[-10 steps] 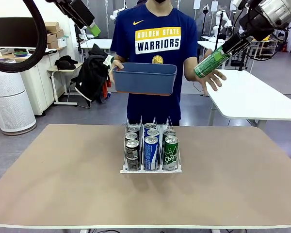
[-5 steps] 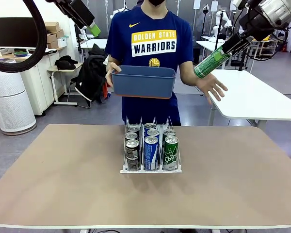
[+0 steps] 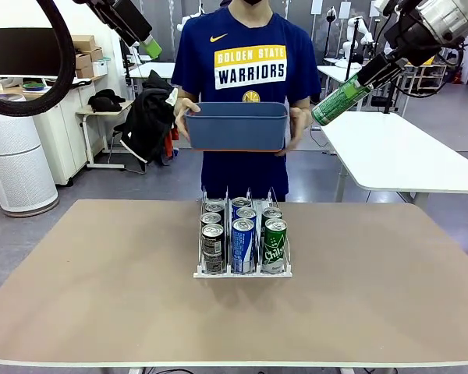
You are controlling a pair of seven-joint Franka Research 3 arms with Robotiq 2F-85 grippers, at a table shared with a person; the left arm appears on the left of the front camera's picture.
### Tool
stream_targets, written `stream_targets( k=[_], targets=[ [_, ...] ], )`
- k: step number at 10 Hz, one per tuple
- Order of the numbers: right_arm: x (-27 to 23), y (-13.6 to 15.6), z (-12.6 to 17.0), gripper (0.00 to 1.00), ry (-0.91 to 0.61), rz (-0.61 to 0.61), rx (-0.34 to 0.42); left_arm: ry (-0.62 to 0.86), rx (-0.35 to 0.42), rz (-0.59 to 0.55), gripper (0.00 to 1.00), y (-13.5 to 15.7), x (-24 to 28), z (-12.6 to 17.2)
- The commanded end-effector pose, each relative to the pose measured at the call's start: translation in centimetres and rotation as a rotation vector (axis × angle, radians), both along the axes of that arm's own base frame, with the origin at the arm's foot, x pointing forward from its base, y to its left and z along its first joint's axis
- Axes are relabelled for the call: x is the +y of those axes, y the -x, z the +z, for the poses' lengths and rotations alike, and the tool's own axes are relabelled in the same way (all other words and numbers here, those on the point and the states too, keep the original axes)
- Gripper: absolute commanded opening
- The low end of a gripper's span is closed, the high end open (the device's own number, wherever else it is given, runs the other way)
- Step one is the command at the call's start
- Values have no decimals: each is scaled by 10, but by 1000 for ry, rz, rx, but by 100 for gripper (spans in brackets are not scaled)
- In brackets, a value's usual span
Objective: Fill the beverage cans into the dispenser.
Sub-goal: Place the picked Sprite in the line of the Automatic Can Dispenser with the same cans.
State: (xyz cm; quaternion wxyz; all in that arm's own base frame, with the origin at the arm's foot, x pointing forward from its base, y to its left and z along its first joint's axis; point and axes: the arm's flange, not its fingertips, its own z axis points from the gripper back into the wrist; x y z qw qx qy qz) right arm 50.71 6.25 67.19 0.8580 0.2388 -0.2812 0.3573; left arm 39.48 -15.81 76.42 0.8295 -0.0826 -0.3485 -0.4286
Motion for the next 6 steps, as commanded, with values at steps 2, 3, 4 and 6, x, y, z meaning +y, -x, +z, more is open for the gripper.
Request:
stream_targets(
  k=[2,3,4,6],
  targets=[
    [0,56,10,58,53,-72,-38,1,-1,0,100,1,1,0],
    [-2,76,11,58,82,-117,-24,1,-1,0,100,1,1,0],
    [-2,98,9,58,103,-146,-11,1,-1,0,100,1,1,0],
    [-9,132,-4,58,168,-217,4,1,-1,0,100,1,1,0]
  ],
)
